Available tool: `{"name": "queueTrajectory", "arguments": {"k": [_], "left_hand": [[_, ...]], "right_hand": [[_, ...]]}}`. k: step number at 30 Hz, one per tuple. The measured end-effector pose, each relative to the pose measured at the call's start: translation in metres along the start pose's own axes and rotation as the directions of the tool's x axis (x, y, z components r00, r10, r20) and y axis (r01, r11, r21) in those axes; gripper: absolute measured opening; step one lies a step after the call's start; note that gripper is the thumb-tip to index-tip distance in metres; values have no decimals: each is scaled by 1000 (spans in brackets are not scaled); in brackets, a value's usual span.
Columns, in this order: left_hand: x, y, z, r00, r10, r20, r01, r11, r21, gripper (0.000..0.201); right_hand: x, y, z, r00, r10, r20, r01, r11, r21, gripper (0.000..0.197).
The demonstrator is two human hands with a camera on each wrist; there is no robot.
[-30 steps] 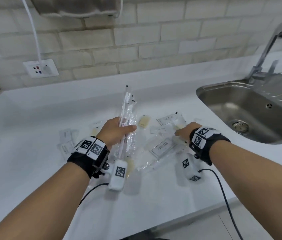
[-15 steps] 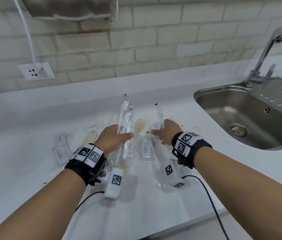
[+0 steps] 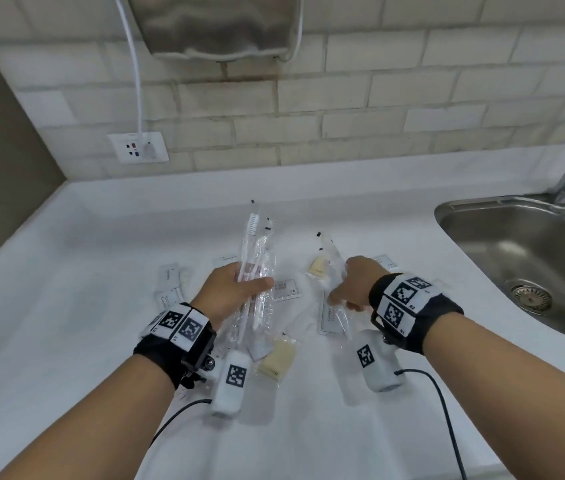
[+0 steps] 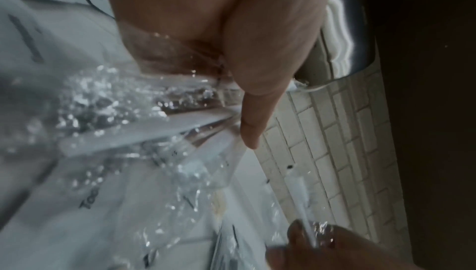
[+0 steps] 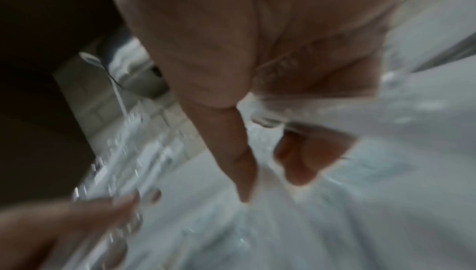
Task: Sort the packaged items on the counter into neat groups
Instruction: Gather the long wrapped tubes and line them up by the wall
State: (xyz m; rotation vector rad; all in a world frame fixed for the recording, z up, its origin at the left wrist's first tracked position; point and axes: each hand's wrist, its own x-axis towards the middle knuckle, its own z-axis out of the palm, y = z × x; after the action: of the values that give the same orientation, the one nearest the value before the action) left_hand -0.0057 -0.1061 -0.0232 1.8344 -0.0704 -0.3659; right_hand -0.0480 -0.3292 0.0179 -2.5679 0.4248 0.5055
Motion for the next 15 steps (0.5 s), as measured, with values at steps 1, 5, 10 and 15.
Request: {"name": "queueTrajectory", "arguments": {"k": [1,5,10,15], "left_hand": [[-1,0,-6,1000,3,0,-3,999,-35,29],[-6,7,-28,1000,20,20,-16,981,-194,29],[-9,11,-67,999,39,7,-34,932,-360,34],[-12,-2,-105,991,137,1,-126,915,-384,49]], "right_hand": [[3,-10,-6,998,-57,-29,59,997,58,28],[17,-65,-12,960,-248,-129,279,877,390,34],[32,-140,20,927,-357,-110,355,749,559,47],[37,-198,56,921,-388,-24,338,770,541,32]]}}
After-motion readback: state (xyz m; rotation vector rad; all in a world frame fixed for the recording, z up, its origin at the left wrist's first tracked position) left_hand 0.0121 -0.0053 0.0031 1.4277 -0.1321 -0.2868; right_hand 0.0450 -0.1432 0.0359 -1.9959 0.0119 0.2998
